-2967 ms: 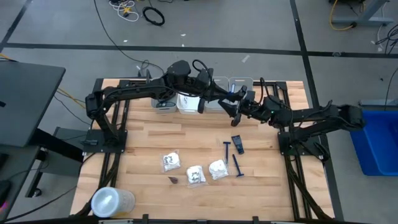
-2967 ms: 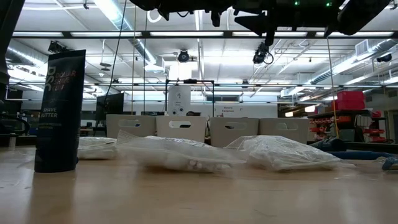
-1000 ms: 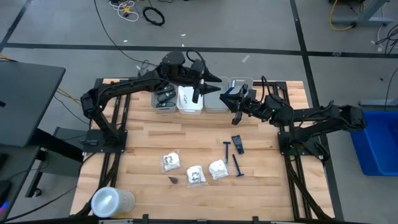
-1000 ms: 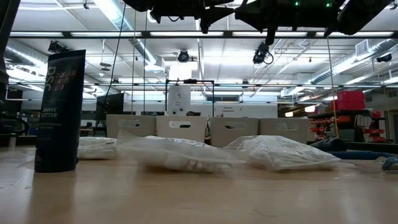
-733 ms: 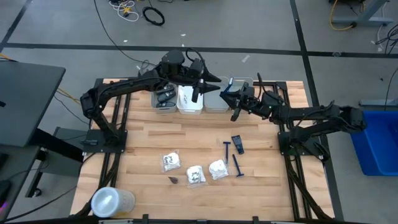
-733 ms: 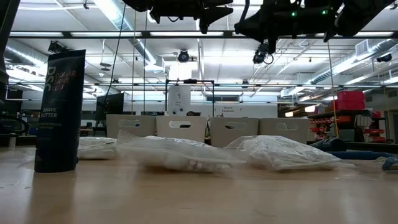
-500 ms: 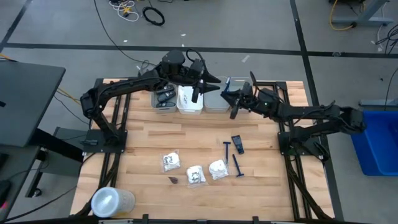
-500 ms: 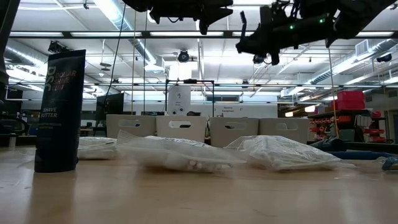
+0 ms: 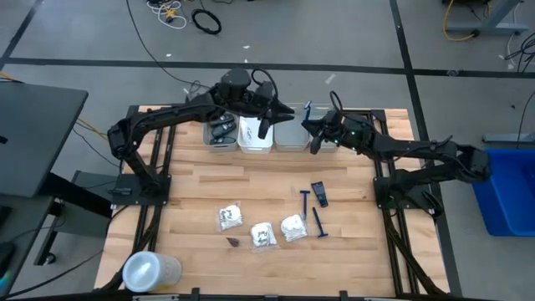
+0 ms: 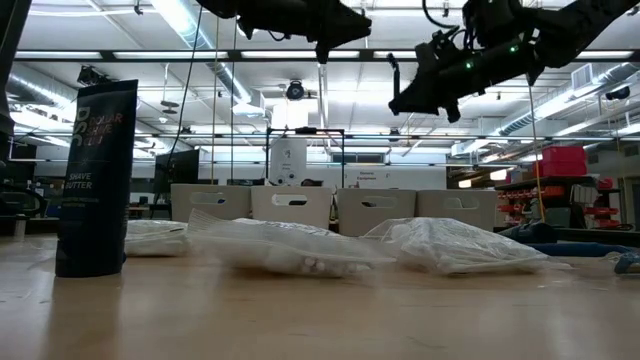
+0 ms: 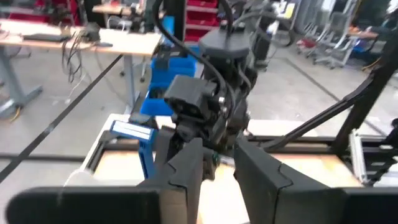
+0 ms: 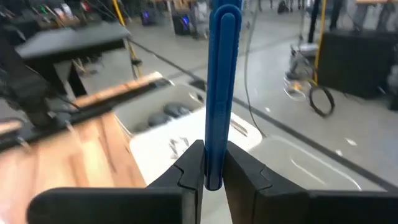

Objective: Pick & Place Travel size toiletries
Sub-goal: Put the blue razor into the right gray bin

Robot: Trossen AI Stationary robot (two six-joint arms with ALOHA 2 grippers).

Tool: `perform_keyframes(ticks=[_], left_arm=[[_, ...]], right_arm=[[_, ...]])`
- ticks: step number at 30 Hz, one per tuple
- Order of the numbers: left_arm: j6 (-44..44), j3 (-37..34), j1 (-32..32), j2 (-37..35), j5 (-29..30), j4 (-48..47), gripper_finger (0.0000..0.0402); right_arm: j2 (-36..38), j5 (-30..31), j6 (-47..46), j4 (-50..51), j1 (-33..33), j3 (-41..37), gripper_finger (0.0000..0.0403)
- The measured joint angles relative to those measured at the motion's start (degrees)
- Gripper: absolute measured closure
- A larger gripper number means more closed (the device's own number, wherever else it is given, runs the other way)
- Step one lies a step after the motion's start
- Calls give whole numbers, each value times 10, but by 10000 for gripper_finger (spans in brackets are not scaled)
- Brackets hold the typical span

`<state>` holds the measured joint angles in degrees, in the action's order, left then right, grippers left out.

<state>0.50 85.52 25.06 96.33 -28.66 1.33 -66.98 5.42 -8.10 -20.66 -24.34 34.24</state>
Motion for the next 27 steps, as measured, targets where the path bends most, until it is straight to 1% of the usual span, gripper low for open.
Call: perform_keyframes(ticks=[4,9,11,15,17,21,24,27], left_arm=[[9,0,2,0,28,-35,332],[45,0,2,0,84,-67,362],[50,0,2,0,97,-75,373],[51,0,2,0,108,-85,392],[51,0,2,0,112,-85,396],[51,0,2,0,113,-85,391],[51,0,2,0,121,-84,382],[51,0,2,0,126,-84,383]], right_arm=[[0,0,0,48,-20,0,352],[0,1,0,93,-46,0,353],[0,2,0,110,-56,0,353],[0,25,0,154,-70,0,352],[0,38,0,182,-77,0,353],[-1,40,0,233,-91,0,352],[-1,41,0,257,-98,0,352],[-1,41,0,269,-106,0,353]])
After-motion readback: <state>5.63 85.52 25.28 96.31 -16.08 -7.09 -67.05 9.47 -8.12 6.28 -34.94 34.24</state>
